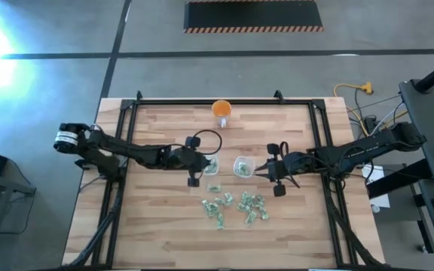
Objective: Pick and place Stevia / Truvia into bins
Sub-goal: Put the green stevia packet into the left transparent container
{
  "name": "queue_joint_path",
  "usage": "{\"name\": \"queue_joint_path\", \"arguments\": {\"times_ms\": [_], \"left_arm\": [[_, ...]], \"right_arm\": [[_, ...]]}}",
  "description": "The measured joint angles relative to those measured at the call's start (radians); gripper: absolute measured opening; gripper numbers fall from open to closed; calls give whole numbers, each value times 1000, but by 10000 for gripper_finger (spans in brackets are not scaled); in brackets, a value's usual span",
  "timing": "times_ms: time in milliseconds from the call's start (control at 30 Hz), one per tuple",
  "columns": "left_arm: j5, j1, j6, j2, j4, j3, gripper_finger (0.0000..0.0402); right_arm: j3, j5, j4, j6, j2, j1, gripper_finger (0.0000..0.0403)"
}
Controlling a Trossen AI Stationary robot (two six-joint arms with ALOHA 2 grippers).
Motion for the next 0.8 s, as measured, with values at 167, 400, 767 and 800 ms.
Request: {"name": "queue_joint_path", "arguments": {"times_ms": [167,400,767,800], "left_arm": [[0,0,-1,0,0,0,0],[0,0,-4,0,1,0,9],[-48,1,-27,0,1,-4,106],[-48,1,-28,0,1,-4,111]], "right_arm": [[0,0,0,1,0,0,61],[0,0,0,3,0,0,56],[0,0,-1,3,0,0,60],[0,0,-1,3,0,0,59]]}}
